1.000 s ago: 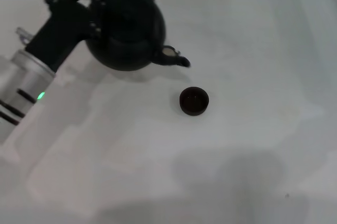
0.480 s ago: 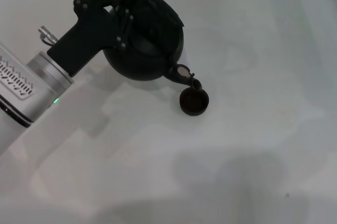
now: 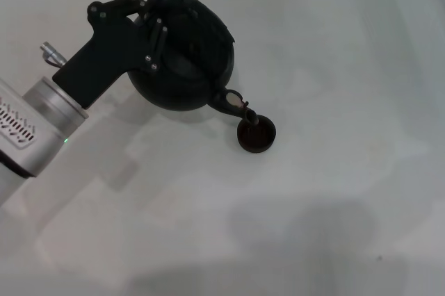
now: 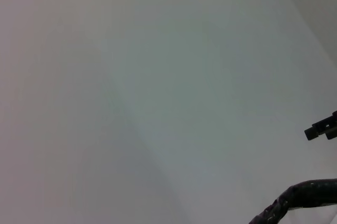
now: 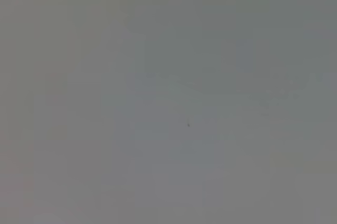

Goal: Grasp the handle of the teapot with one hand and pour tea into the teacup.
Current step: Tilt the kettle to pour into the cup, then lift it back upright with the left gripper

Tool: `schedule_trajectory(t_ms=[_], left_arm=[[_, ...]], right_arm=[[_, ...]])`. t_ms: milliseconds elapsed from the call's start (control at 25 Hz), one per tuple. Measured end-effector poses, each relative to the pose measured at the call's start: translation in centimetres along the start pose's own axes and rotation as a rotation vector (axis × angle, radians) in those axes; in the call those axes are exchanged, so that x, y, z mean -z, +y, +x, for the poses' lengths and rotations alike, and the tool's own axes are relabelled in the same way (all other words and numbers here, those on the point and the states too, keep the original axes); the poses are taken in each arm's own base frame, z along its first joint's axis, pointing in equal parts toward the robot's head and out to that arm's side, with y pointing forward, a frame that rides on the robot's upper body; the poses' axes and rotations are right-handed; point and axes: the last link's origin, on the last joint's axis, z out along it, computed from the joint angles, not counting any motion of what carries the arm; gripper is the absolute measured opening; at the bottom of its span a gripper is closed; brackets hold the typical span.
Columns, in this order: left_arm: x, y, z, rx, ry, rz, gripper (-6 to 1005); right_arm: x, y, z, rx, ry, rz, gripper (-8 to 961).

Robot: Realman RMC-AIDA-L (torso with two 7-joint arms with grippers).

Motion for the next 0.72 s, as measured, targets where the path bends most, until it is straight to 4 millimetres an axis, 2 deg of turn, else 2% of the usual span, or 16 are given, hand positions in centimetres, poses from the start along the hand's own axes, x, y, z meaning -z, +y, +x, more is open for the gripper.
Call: schedule_trajectory(t_ms=[720], left_arm=[[0.72, 0.45, -0.28, -0.015, -0.012, -0.042, 103]], right_arm=[[0.41, 0.04, -0.2, -0.008, -0.029, -0.016, 833]])
